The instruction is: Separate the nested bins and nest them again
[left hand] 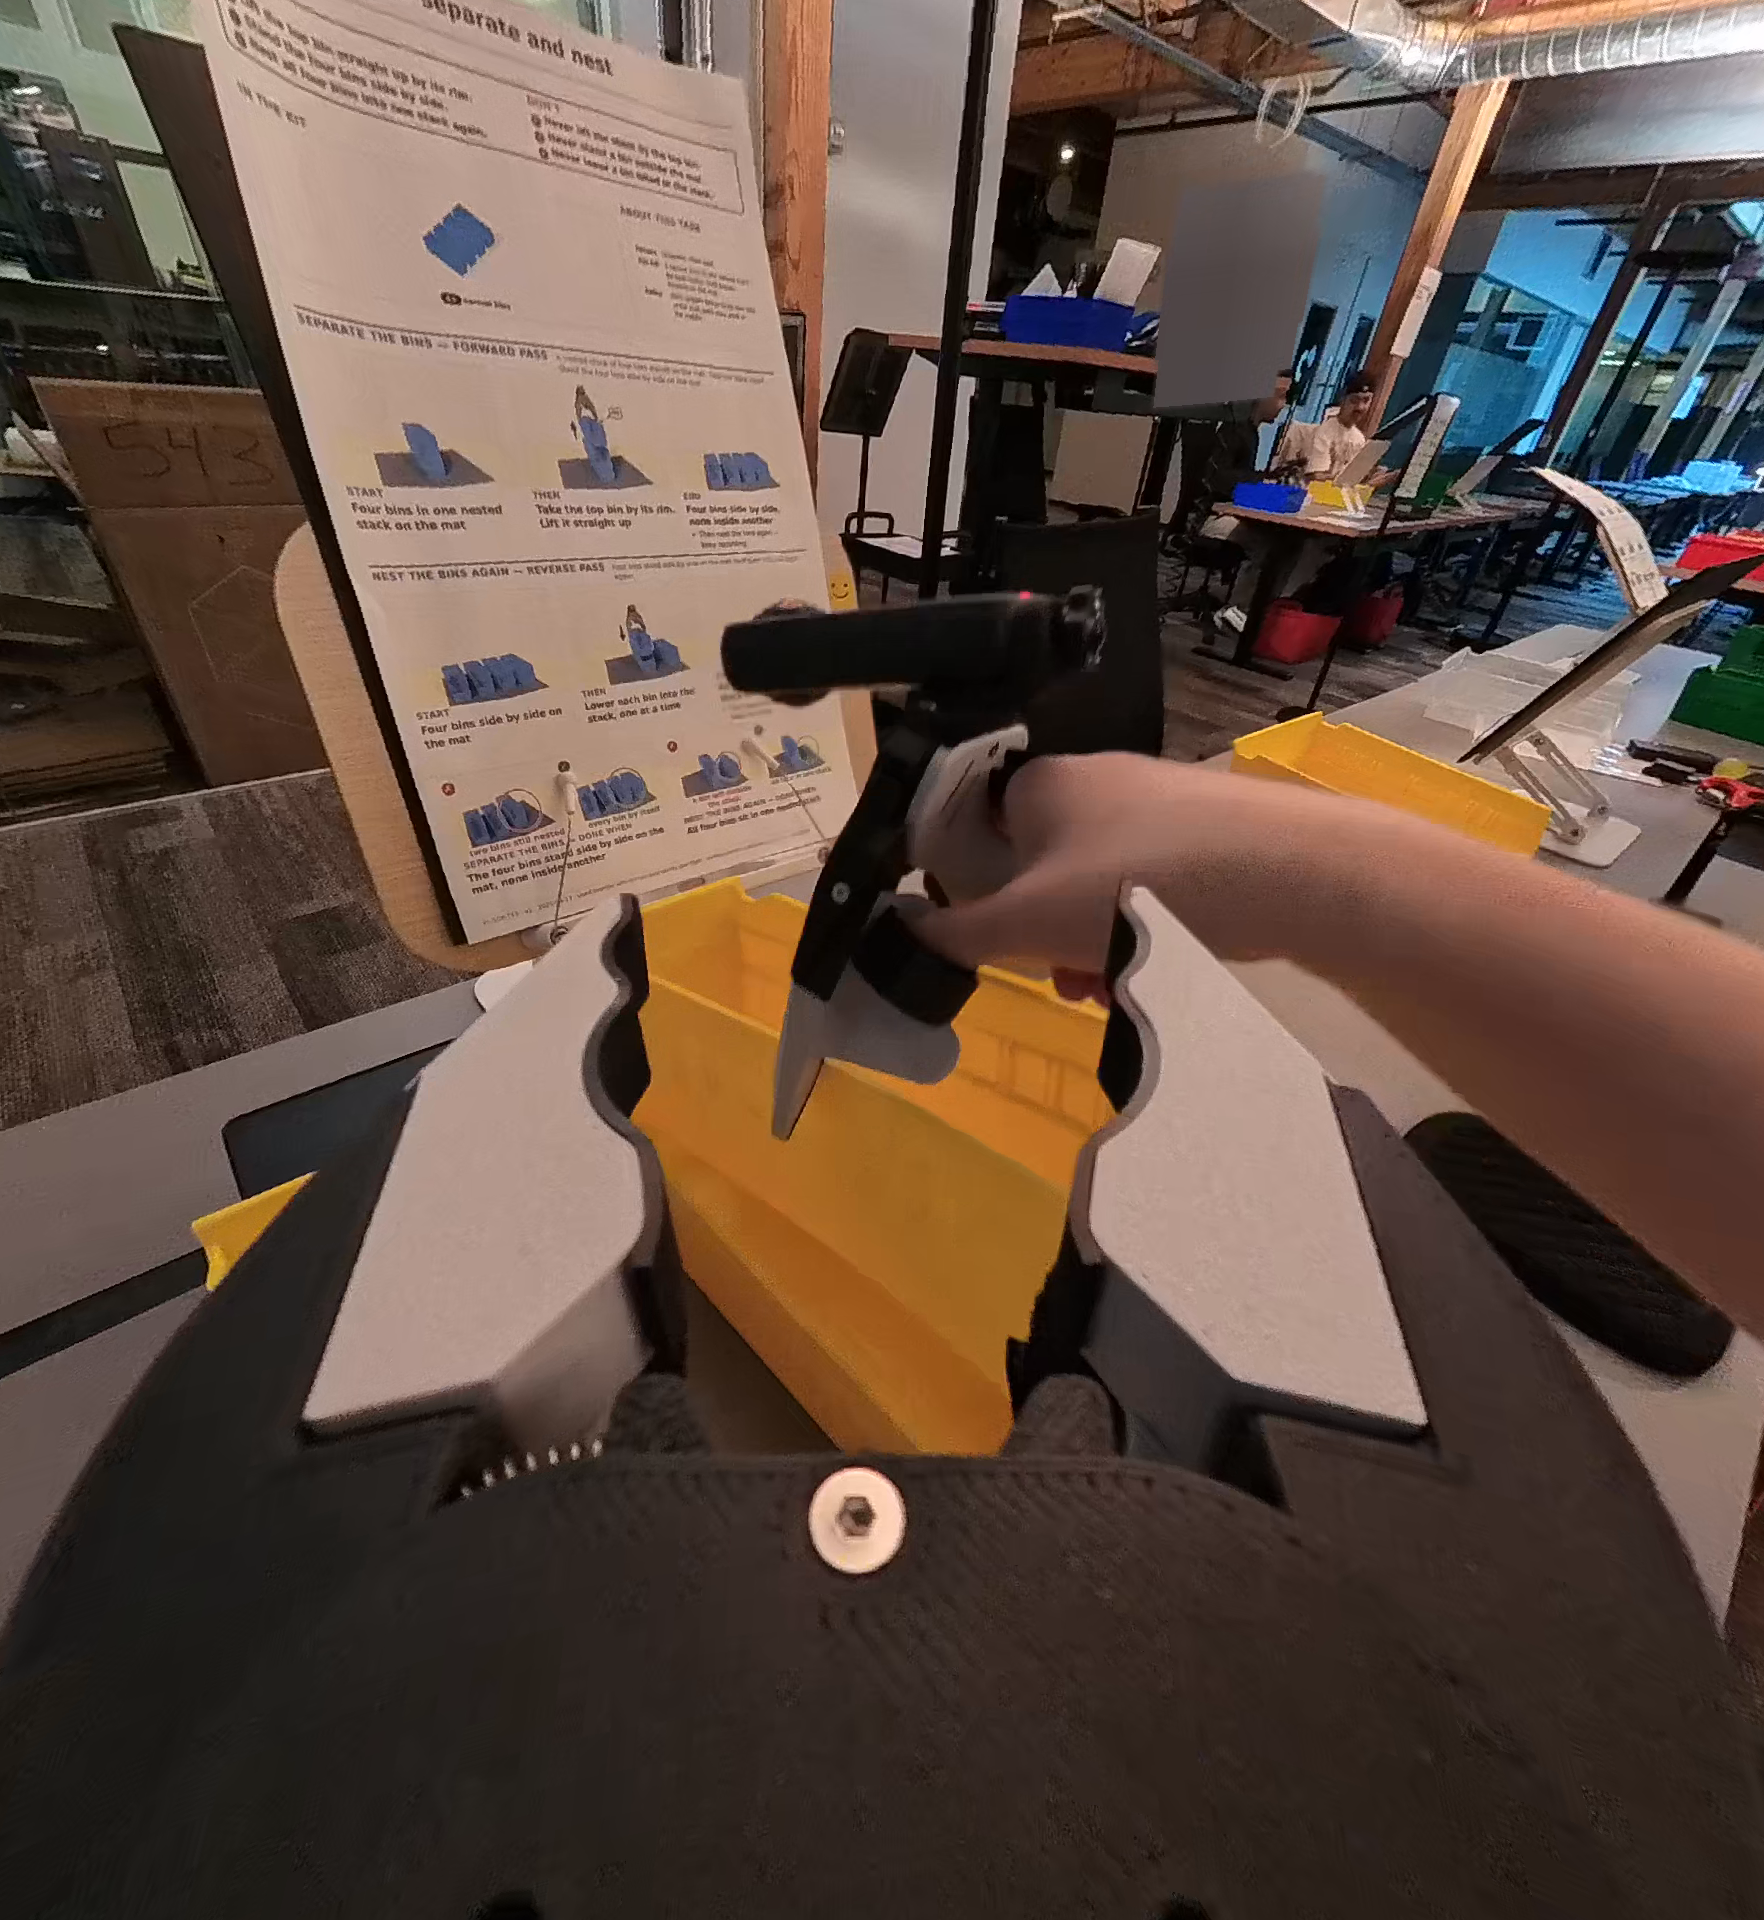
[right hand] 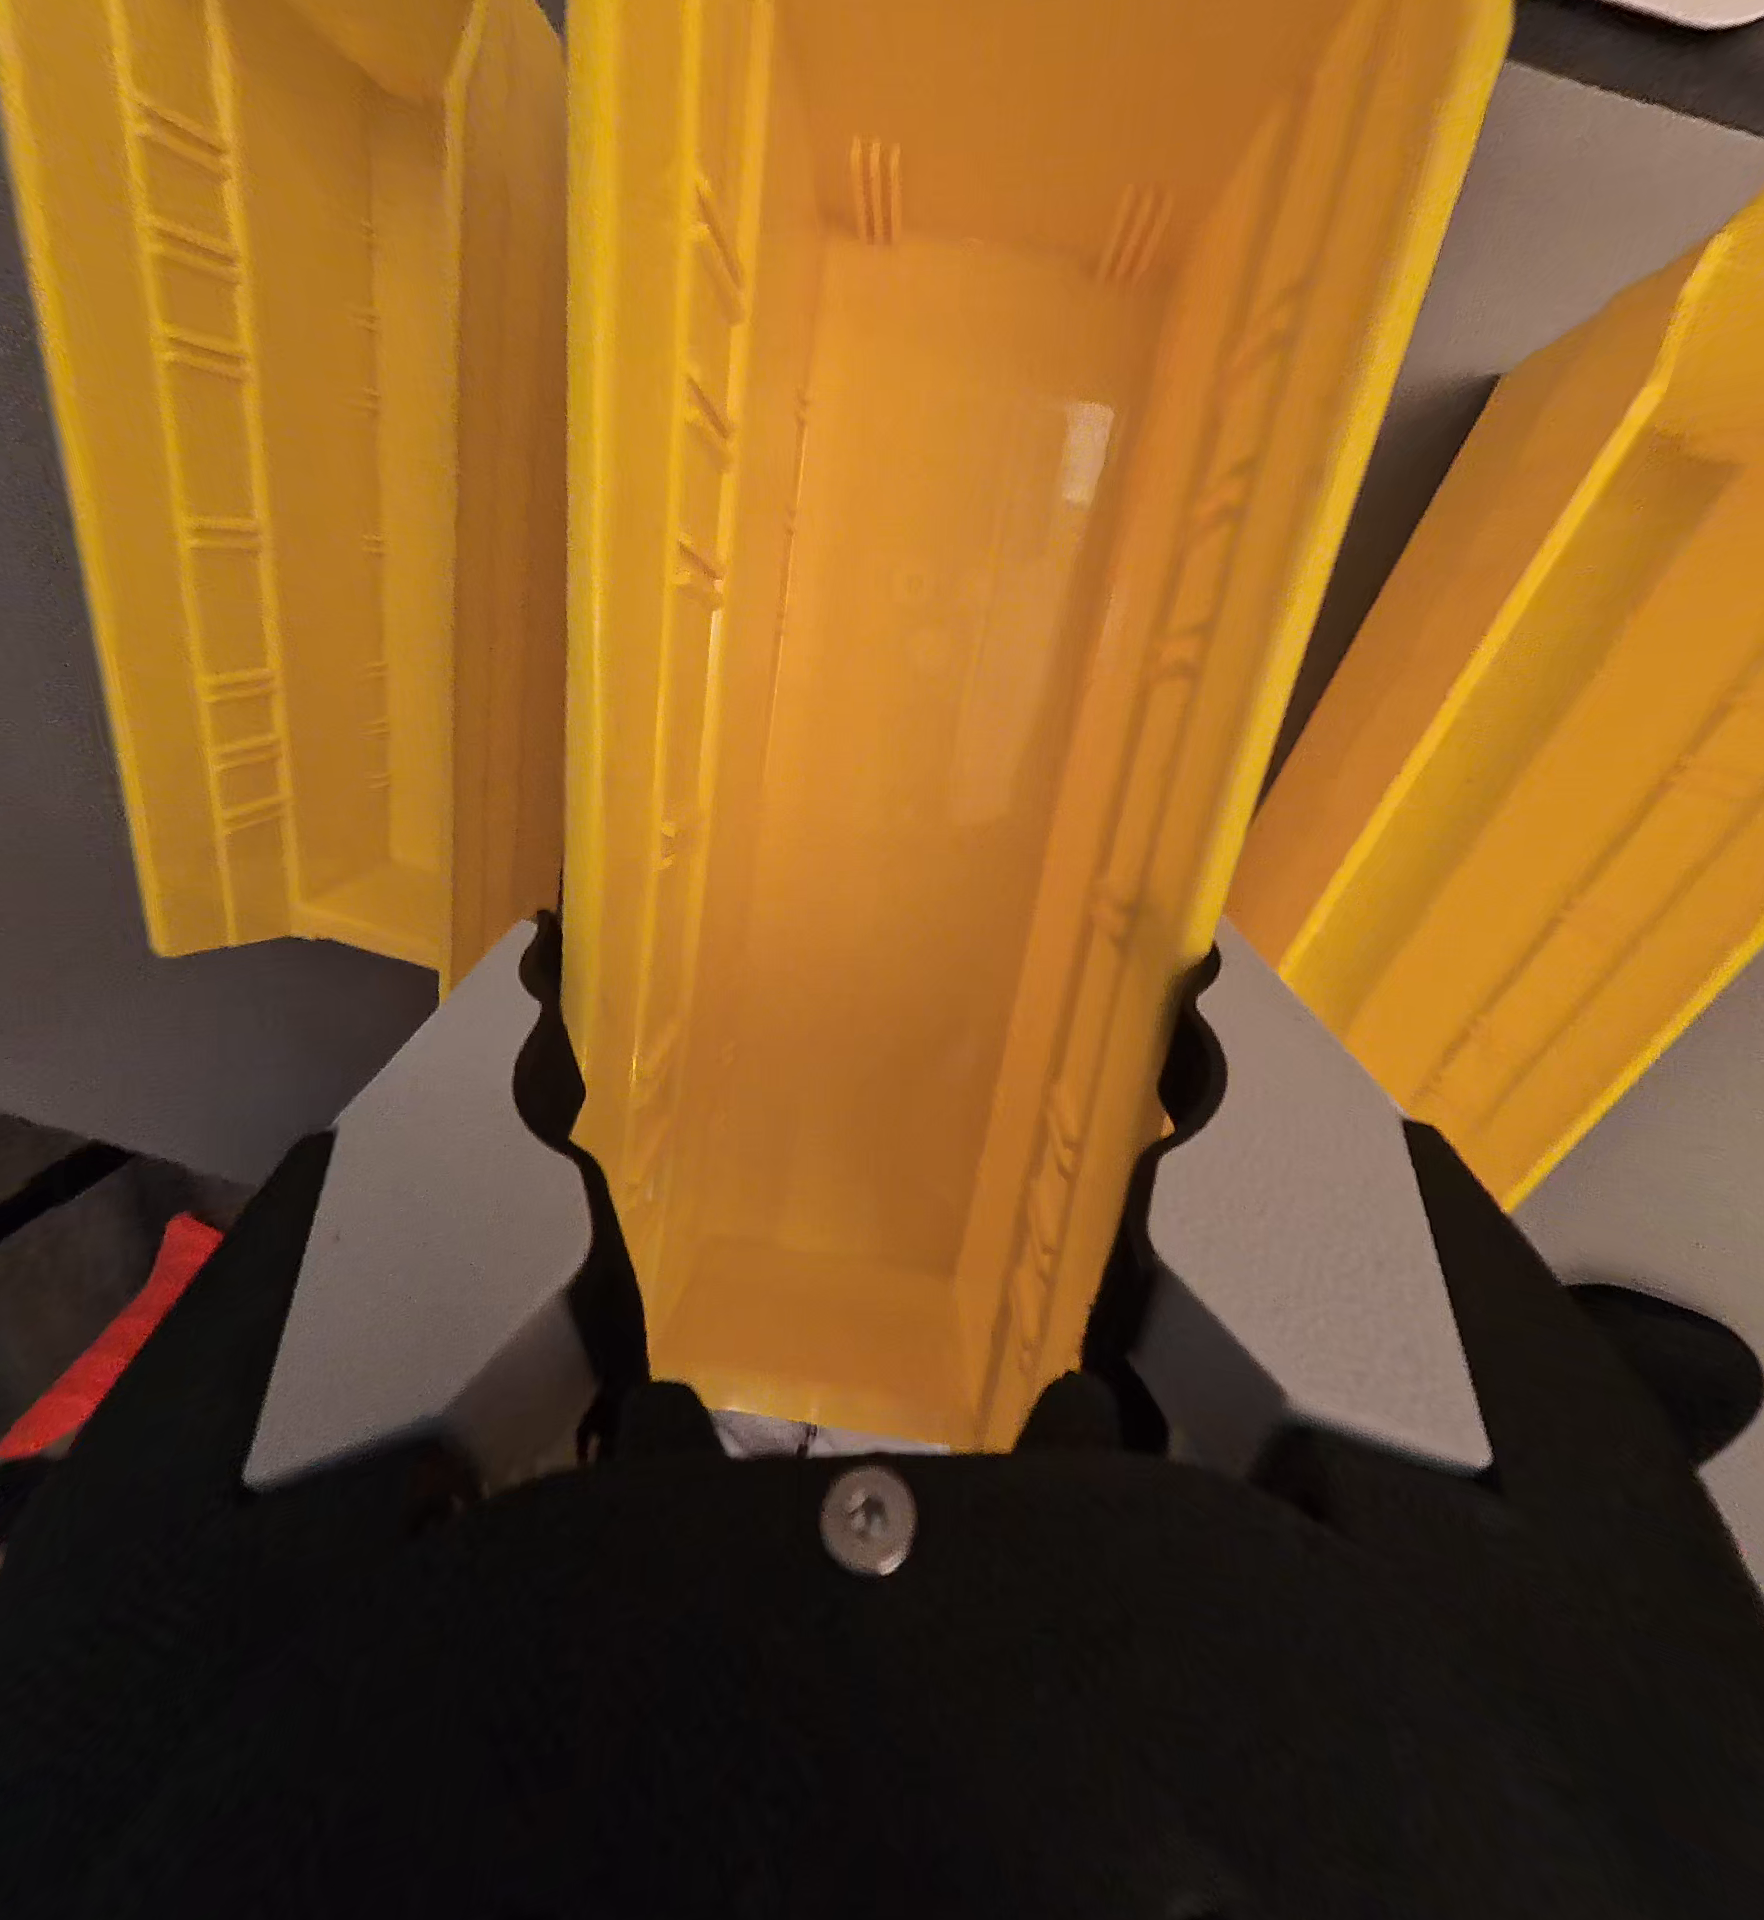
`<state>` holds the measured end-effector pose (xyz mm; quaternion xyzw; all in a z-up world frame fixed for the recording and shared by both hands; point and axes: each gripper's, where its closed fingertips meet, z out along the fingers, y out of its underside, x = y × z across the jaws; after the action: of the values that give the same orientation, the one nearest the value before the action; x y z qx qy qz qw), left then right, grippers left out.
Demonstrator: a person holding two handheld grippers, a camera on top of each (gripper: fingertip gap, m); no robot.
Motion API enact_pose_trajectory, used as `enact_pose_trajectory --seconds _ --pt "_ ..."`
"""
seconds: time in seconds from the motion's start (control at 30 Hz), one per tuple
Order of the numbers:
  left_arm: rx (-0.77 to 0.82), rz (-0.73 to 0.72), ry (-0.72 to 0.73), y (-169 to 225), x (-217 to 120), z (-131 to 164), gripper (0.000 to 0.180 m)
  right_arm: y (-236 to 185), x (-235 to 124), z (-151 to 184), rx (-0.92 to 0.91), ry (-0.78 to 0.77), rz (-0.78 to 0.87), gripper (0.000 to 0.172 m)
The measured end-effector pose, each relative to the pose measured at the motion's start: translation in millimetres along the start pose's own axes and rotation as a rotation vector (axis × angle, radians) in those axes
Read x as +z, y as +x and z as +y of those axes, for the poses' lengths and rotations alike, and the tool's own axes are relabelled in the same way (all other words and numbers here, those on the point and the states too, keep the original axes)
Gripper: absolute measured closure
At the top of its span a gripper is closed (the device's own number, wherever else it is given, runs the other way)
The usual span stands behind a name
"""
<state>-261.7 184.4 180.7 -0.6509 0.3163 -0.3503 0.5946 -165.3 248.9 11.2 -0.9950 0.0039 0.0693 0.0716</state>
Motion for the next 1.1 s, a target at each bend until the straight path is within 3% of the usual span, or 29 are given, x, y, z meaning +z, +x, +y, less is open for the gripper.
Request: enact_pose_trajectory --seconds 0.23,0.4,0.53,0.77,1.1 --pt "0.002 0.029 0.016 6 -4 -3 0.092 50 -62 11 0.042 0.017 -0.077 0.056" --pt "-0.003 0.025 0.003 4 -1 -1 0.092 129 -100 28 0.102 0.044 -0.058 0.056" --pt "-0.002 0.011 -0.006 2 1 1 0.092 200 -109 47 0.174 0.044 -0.008 0.056" --pt "0.008 -0.022 -0.022 -1 4 3 0.092 299 -63 78 0.242 -0.019 0.112 0.056" --pt "0.047 -0.058 -0.088 2 20 13 0.092 352 30 84 0.202 0.028 0.156 0.055"
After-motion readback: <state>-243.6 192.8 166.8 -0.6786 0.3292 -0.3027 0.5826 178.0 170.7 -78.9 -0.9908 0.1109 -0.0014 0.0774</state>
